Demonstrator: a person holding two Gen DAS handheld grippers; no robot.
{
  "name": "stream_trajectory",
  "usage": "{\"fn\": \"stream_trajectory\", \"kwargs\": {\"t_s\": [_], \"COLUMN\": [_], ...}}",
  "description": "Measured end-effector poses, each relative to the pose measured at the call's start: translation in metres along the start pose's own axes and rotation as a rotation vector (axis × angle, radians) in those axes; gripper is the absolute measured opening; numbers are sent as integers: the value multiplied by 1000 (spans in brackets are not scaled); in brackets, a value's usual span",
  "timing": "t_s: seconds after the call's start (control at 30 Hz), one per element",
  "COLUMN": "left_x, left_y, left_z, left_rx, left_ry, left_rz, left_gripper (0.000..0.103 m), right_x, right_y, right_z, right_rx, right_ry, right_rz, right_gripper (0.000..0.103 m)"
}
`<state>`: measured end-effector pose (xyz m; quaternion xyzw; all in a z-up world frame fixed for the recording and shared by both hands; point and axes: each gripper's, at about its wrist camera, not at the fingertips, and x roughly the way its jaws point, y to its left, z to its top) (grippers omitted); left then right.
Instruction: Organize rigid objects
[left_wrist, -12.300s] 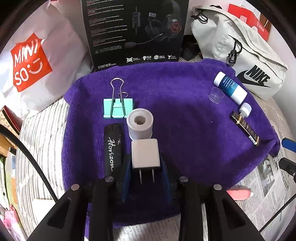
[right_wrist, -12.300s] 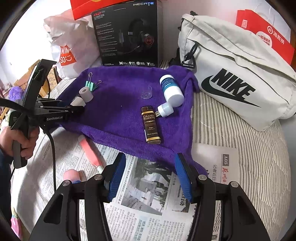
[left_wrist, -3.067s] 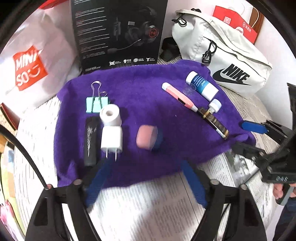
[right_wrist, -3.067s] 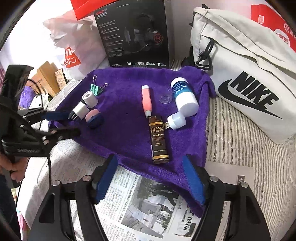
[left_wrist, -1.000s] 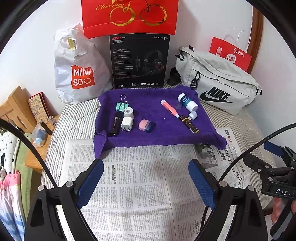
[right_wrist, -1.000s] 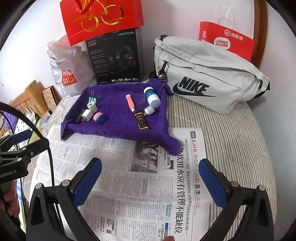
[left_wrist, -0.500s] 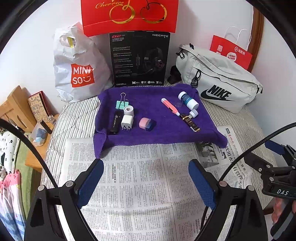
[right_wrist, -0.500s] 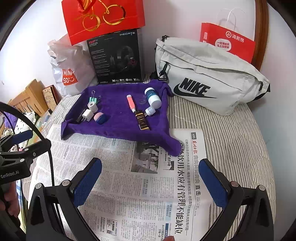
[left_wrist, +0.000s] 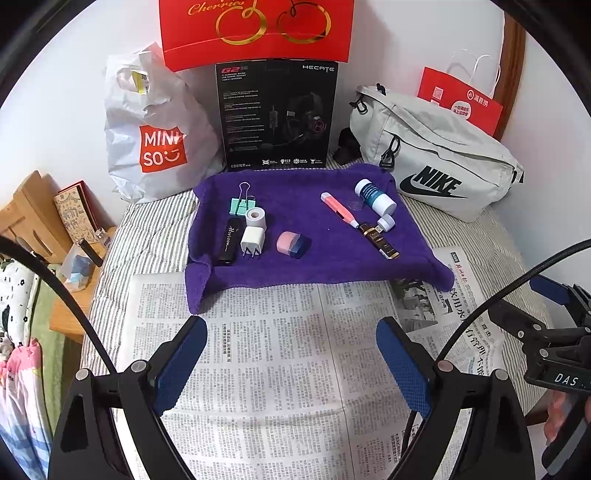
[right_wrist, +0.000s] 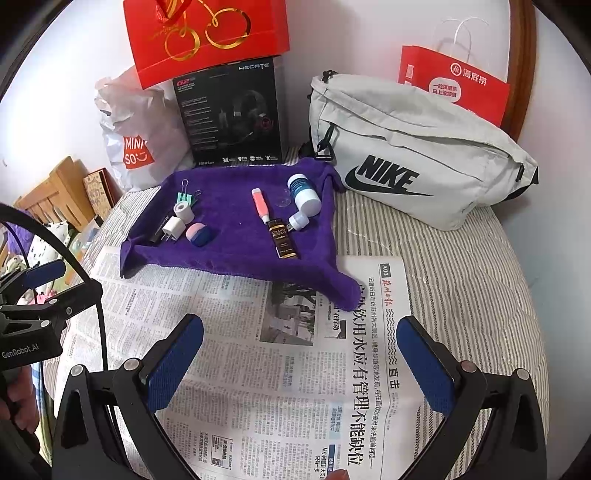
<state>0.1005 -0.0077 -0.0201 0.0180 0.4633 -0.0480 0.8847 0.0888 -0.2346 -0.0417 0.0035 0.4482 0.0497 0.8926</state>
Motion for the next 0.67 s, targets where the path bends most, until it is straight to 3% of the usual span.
{"fn": "stream_trajectory", "kwargs": {"t_s": [0.67], "left_x": [1], "left_y": [1], "left_z": [0], "left_rx": [-6], "left_ry": [-7], "left_rz": [0], "left_gripper": [95], "right_x": [1], "right_y": [0], "right_z": [-1], "right_rx": [-5], "right_ry": [9], "right_rz": [2], "right_gripper": [103]}}
